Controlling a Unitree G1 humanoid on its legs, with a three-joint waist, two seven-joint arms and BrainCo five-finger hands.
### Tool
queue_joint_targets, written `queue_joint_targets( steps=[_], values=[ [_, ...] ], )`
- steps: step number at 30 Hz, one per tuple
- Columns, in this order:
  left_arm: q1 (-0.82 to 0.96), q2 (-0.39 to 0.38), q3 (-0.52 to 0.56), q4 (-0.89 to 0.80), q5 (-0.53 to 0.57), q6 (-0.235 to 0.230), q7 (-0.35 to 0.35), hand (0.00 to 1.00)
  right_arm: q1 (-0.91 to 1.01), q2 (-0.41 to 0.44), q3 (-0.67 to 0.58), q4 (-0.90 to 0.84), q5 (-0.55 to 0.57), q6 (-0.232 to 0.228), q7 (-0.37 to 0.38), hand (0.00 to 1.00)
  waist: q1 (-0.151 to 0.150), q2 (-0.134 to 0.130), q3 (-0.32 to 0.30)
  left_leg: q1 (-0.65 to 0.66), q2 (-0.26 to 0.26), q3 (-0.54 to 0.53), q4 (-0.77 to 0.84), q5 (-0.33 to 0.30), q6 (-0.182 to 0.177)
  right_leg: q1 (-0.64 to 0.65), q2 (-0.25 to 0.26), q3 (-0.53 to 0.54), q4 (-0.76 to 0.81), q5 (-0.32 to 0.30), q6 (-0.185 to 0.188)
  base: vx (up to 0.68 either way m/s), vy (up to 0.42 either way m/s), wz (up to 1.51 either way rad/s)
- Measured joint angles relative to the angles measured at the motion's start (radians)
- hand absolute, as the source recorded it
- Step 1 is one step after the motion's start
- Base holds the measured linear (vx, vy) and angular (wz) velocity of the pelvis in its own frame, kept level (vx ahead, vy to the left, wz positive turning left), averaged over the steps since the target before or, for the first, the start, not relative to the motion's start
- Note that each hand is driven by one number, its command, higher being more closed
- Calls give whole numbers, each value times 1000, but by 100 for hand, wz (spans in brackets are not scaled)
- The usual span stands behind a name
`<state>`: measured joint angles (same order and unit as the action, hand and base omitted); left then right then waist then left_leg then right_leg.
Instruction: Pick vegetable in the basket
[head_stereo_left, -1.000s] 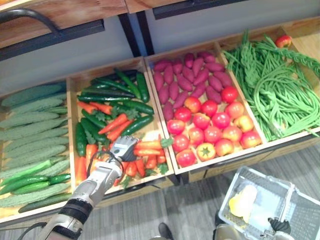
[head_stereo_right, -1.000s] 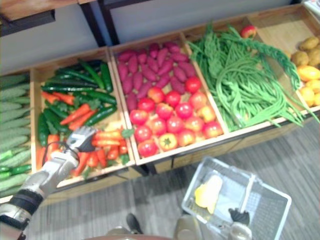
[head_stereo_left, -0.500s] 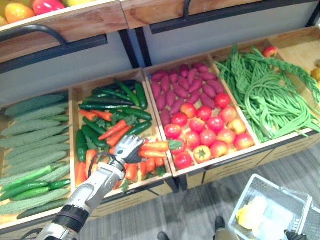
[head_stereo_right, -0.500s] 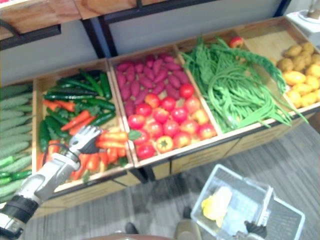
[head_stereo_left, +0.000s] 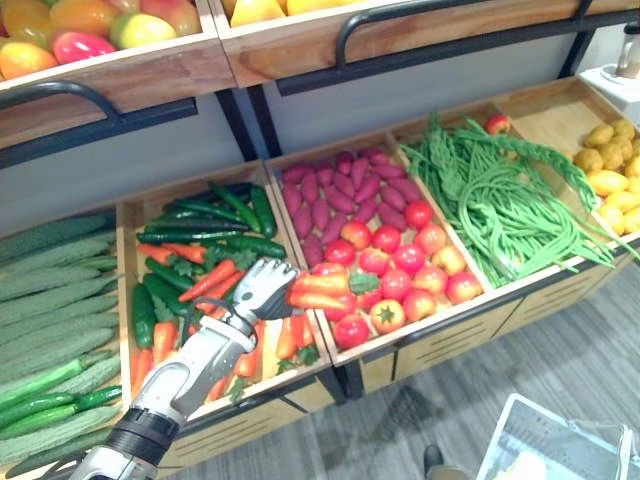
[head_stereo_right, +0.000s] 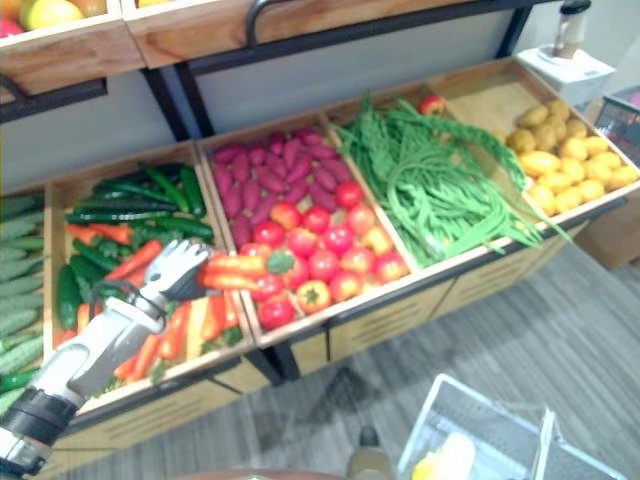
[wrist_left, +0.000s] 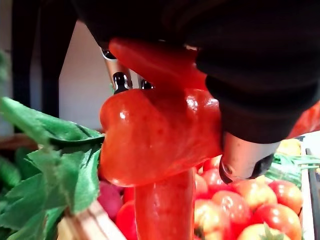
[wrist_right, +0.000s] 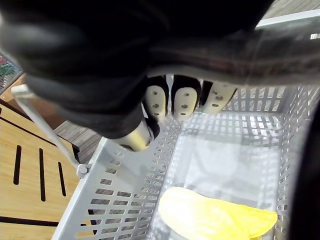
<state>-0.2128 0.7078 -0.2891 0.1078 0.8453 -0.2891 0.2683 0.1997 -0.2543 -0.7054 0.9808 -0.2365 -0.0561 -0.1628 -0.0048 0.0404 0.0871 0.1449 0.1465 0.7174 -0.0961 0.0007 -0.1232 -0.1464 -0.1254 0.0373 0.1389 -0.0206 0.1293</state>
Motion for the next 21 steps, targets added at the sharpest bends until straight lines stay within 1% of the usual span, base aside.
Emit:
queue_joint_targets(
  steps=[5, 7, 9, 10, 11, 12, 13, 14, 15, 16, 17, 18, 19, 21],
  values=[
    [-57, 30, -8, -78, 0, -25, 0, 100, 18, -4, -4, -50, 0, 1, 4, 100, 3, 0, -6, 6, 2, 12, -3, 0, 0, 15, 1, 5, -31, 21, 1, -14, -1, -4],
    [-78, 53, -34, -125, -3, -41, 0, 100, 22, -7, -4, -74, -1, 1, 8, 100, 2, -7, -13, 6, 2, 15, -4, -1, -1, 15, 1, 6, -34, 22, 2, 0, 0, 0],
    [-103, 60, -70, -147, -16, -57, 0, 100, 22, -15, -3, -86, -3, 1, 17, 100, 1, -5, -22, 7, 2, 18, -3, -1, -2, 15, 1, 9, -35, 22, 3, 2, 1, -4],
    [-116, 66, -91, -162, -16, -69, 0, 100, 19, -23, 2, -110, -9, 1, 22, 100, 0, -13, -18, 12, 1, 24, -2, -2, -3, 15, 2, 15, -35, 23, 3, 6, 4, -11],
    [-122, 69, -103, -170, -17, -73, 0, 100, 16, -29, 7, -122, -20, 1, 22, 100, 0, -12, -18, 16, 1, 31, 0, -4, -4, 15, 4, 20, -35, 24, 4, 6, 5, -22],
    [-127, 76, -120, -181, -19, -81, 0, 100, 12, -45, 20, -144, -42, 1, 28, 100, -1, -4, -24, 23, 1, 44, 0, -6, -6, 15, 8, 31, -36, 27, 2, -1, 7, -32],
    [-144, 82, -147, -185, -19, -94, -1, 100, 12, -71, 49, -179, -55, 1, 42, 100, -4, -16, -16, 31, 1, 63, 0, -9, -9, 14, 13, 47, -39, 31, 3, -8, 8, -55],
    [-150, 85, -168, -193, -22, -104, -1, 100, 5, -106, 88, -212, -77, 0, 48, 100, -5, -4, -24, 43, 2, 92, 0, -14, -15, 10, 21, 72, -44, 39, 2, -12, 6, -58],
    [-152, 85, -181, -195, -26, -107, -2, 100, 4, -126, 110, -233, -81, -1, 52, 100, -7, -13, -18, 51, 2, 107, 0, -16, -17, 10, 26, 84, -48, 42, 2, -18, 0, -69],
    [-155, 86, -206, -201, -52, -119, -9, 100, -2, -164, 149, -277, -97, -7, 63, 100, -19, -11, -19, 63, 2, 133, 1, -21, -21, 9, 35, 111, -50, 45, 3, -21, -8, -70],
    [-162, 86, -230, -210, -60, -134, -18, 100, -2, -198, 173, -320, -118, -22, 69, 100, -20, -16, -16, 77, 4, 165, 4, -29, -28, 6, 46, 137, -50, 47, 4, -17, -12, -72],
    [-166, 86, -240, -214, -64, -142, -21, 100, -3, -213, 181, -339, -122, -30, 76, 100, -20, -17, -16, 83, 8, 181, 15, -37, -32, 5, 52, 148, -49, 48, 4, 6, -21, -75],
    [-174, 88, -272, -215, -87, -151, -25, 100, -1, -251, 203, -369, -133, -44, 82, 100, -21, -14, -18, 89, 18, 210, 46, -57, -37, 4, 61, 176, -48, 49, 4, 16, -21, -68],
    [-191, 88, -299, -215, -97, -162, -42, 100, -2, -296, 235, -430, -158, -51, 84, 100, -28, -14, -17, 92, 23, 243, 73, -76, -43, -9, 71, 209, -40, 50, 6, 21, -20, -59]
  ],
)
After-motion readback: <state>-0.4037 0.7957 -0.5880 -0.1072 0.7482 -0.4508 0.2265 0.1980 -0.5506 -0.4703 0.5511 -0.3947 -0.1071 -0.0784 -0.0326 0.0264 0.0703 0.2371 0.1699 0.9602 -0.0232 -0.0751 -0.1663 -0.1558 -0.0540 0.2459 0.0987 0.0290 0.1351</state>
